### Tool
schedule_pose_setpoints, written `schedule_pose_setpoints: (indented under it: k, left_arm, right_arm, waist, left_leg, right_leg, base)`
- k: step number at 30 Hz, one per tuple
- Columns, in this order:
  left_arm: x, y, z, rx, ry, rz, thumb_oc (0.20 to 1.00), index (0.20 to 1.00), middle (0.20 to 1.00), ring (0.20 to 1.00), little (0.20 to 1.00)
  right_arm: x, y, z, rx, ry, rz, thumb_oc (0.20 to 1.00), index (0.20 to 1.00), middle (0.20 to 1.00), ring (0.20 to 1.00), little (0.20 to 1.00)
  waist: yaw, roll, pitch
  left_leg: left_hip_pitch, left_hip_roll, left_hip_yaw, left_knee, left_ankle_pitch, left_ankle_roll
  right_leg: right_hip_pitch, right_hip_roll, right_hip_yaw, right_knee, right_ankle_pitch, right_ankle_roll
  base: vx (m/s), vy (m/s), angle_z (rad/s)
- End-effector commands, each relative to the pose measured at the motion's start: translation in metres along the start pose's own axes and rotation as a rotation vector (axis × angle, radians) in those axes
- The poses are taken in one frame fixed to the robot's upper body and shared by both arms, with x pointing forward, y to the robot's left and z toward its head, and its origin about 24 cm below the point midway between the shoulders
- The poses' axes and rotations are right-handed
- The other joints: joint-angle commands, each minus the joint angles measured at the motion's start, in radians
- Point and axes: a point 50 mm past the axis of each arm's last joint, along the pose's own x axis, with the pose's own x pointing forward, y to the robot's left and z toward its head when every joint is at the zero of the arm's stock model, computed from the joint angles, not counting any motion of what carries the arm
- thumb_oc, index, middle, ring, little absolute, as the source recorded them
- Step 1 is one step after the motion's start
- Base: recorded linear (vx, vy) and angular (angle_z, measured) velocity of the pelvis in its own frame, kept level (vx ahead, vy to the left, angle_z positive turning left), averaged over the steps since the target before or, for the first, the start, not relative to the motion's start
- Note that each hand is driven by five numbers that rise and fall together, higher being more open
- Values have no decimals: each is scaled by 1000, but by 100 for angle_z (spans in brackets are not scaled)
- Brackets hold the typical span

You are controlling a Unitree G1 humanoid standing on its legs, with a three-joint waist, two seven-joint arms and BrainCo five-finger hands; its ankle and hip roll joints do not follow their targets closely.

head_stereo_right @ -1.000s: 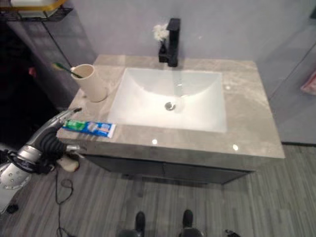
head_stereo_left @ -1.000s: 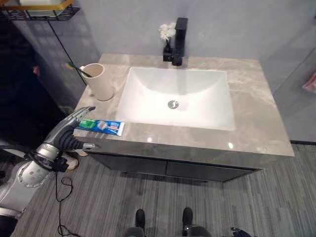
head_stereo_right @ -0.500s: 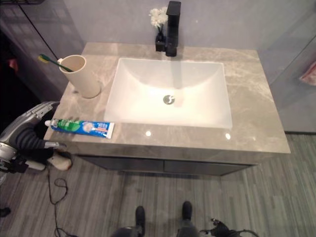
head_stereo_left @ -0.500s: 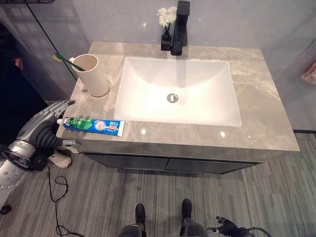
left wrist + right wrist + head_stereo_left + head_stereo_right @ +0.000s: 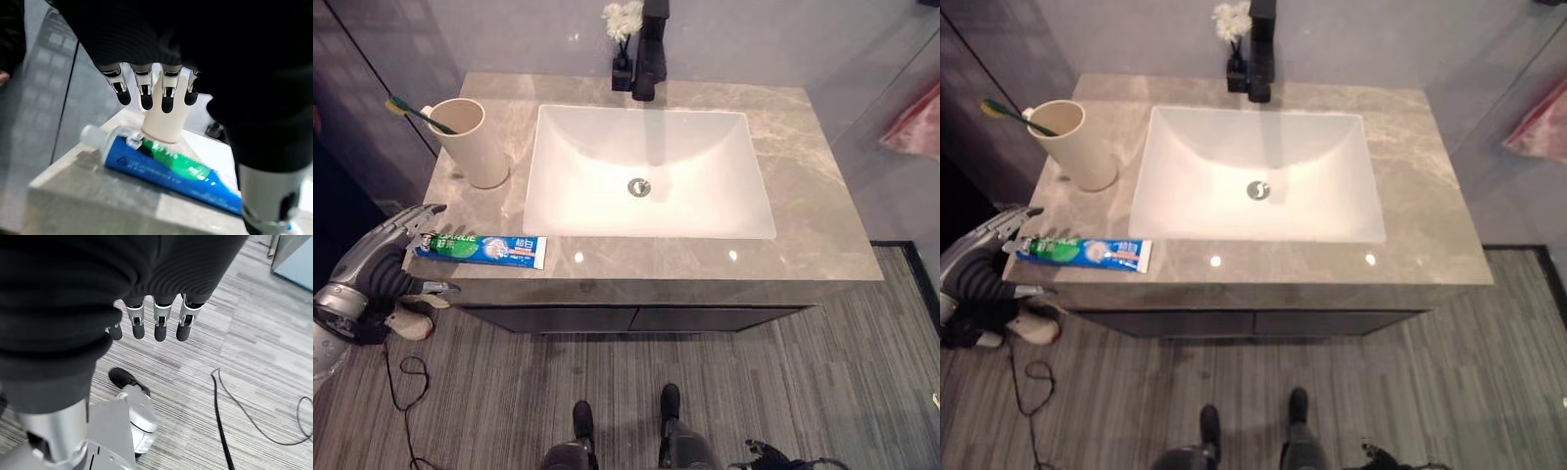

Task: Put brush and paste in cup on sink, flatten towel.

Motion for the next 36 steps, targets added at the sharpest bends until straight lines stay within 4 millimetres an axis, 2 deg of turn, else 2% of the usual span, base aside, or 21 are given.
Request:
schedule_pose_setpoints:
  k: [1,14,19,20,25,36]
  left_arm:
    - [1,24,-8,-2,22,124,1000,1000,1000,1000,1000]
    - [4,23,-13,-9,52,126,1000,1000,1000,1000,1000]
    - [6,24,-16,-10,59,135,736,736,736,736,736]
    - [6,24,-15,-9,57,133,715,715,715,715,715]
    - [5,19,-18,-20,71,126,630,630,630,630,630]
    - [4,5,-18,-4,76,46,595,595,595,595,595]
  right_arm:
    - [1,-11,11,-62,-27,-11,1000,1000,1000,1000,1000]
    - [2,-13,22,-36,-75,-21,1000,1000,1000,1000,1000]
    - [2,-10,19,-38,-64,-13,1000,1000,1000,1000,1000]
    - [2,-10,19,-36,-61,-14,1000,1000,1000,1000,1000]
    - [2,-7,17,-32,-53,-6,1000,1000,1000,1000,1000]
    - [2,-5,18,-25,-71,-9,1000,1000,1000,1000,1000]
  waist:
    - [-17,31,-41]
    - [-25,-1,-39]
    - [-29,-15,-39]
    - [-29,-18,-40]
    - [-31,-27,-42]
    - [-40,-43,-41]
  left_leg:
    - [-79,-20,-40,58,-25,20]
    - [-121,-17,-47,85,-35,22]
    - [-128,-15,-44,78,-32,22]
    - [-129,-15,-44,77,-32,22]
    - [-125,-15,-35,80,-37,24]
    - [-124,-8,-24,81,-40,25]
  right_leg:
    - [11,9,-15,54,0,50]
    - [3,10,8,2,30,56]
    - [-3,8,17,-10,46,60]
    - [-5,8,20,-10,48,61]
    - [-7,10,29,-13,51,62]
    - [-16,21,49,-17,52,62]
  base:
    - [7,-7,-8]
    - [10,-8,0]
    - [0,0,0]
    - [0,0,0]
    - [4,-1,-1]
    - [1,-9,-6]
